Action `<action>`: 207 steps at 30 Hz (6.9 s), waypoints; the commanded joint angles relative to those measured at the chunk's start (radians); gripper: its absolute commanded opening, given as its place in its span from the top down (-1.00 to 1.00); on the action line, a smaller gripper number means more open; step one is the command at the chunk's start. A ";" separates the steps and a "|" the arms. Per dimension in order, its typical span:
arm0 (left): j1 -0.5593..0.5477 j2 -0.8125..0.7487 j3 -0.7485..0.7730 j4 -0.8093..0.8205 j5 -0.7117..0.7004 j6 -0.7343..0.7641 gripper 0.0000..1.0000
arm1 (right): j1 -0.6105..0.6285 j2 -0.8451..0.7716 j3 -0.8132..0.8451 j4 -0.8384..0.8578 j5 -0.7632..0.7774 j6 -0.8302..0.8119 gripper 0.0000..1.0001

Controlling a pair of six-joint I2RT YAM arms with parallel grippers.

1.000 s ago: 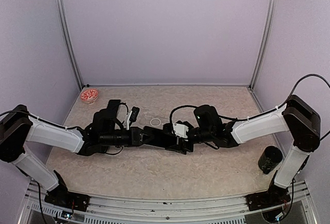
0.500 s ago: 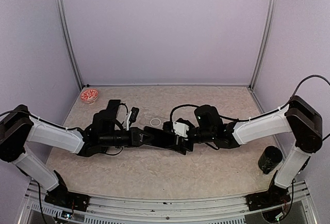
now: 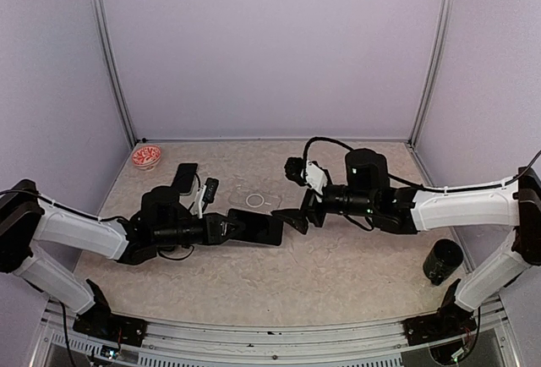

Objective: Put the phone into the phone case
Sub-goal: Pass from the left arm to the right, then move the phone case to the center of the board.

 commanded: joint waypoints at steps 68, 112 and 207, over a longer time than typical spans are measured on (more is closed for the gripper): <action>-0.084 0.038 0.093 0.424 0.020 0.121 1.00 | -0.127 0.201 -0.050 0.600 -0.696 0.934 0.31; 0.010 -0.038 0.042 0.275 -0.075 0.203 -0.98 | -0.190 0.025 -0.023 0.008 -0.262 0.710 1.00; -0.041 0.782 0.900 -0.661 -0.316 0.456 0.93 | -0.280 -0.292 -0.254 -0.111 0.148 0.688 1.00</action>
